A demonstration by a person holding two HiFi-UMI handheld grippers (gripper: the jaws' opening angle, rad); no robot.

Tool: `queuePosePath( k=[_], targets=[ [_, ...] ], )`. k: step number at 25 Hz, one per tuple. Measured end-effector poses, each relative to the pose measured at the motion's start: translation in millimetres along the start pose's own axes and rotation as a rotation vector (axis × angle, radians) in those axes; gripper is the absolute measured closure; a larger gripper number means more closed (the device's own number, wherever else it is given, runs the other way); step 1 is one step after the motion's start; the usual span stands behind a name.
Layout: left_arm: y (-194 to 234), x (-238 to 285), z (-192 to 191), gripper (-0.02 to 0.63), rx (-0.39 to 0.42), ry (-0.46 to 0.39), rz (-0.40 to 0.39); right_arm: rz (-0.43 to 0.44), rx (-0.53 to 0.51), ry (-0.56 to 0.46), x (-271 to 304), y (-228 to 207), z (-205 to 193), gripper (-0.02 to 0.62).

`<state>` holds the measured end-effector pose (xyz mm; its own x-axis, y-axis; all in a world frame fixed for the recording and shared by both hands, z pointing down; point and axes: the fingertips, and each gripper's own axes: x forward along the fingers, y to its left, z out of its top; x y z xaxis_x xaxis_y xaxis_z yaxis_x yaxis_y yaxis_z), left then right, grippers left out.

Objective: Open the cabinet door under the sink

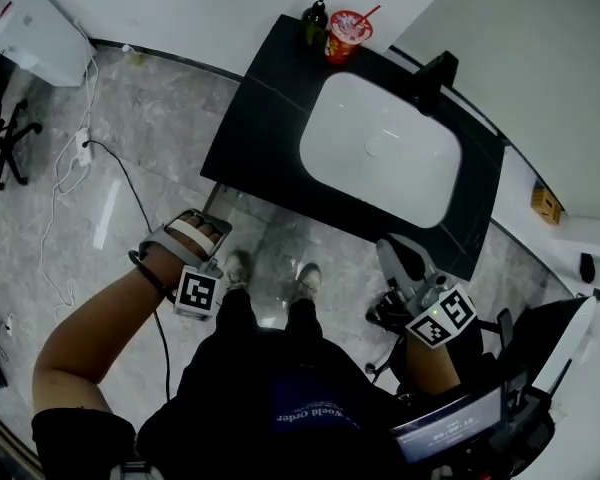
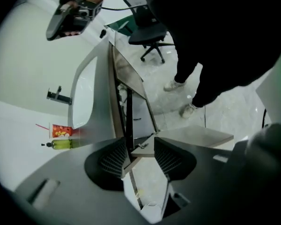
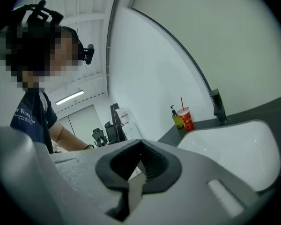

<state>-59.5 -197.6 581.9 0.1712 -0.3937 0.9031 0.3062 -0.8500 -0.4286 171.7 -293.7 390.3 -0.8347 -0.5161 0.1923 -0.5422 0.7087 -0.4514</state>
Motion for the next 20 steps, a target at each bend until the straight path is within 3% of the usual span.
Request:
queuePosePath(
  k=[3,6,11,20],
  targets=[
    [19,-23,21,0.433,-0.112,-0.050,0.001,-0.001,-0.005,-0.012,-10,3,14,0.595],
    [52,-44,43,0.436,-0.252,-0.115,0.076,0.005,-0.010,-0.017,-21,6,25,0.595],
    [100,-82,82,0.451,-0.498,-0.260,0.123,-0.018,-0.028,-0.041,-41,1,43,0.595],
    [207,-143,150,0.522,-0.838,-0.519,0.271,-0.023,-0.060,-0.086,-86,-18,90,0.595]
  ],
)
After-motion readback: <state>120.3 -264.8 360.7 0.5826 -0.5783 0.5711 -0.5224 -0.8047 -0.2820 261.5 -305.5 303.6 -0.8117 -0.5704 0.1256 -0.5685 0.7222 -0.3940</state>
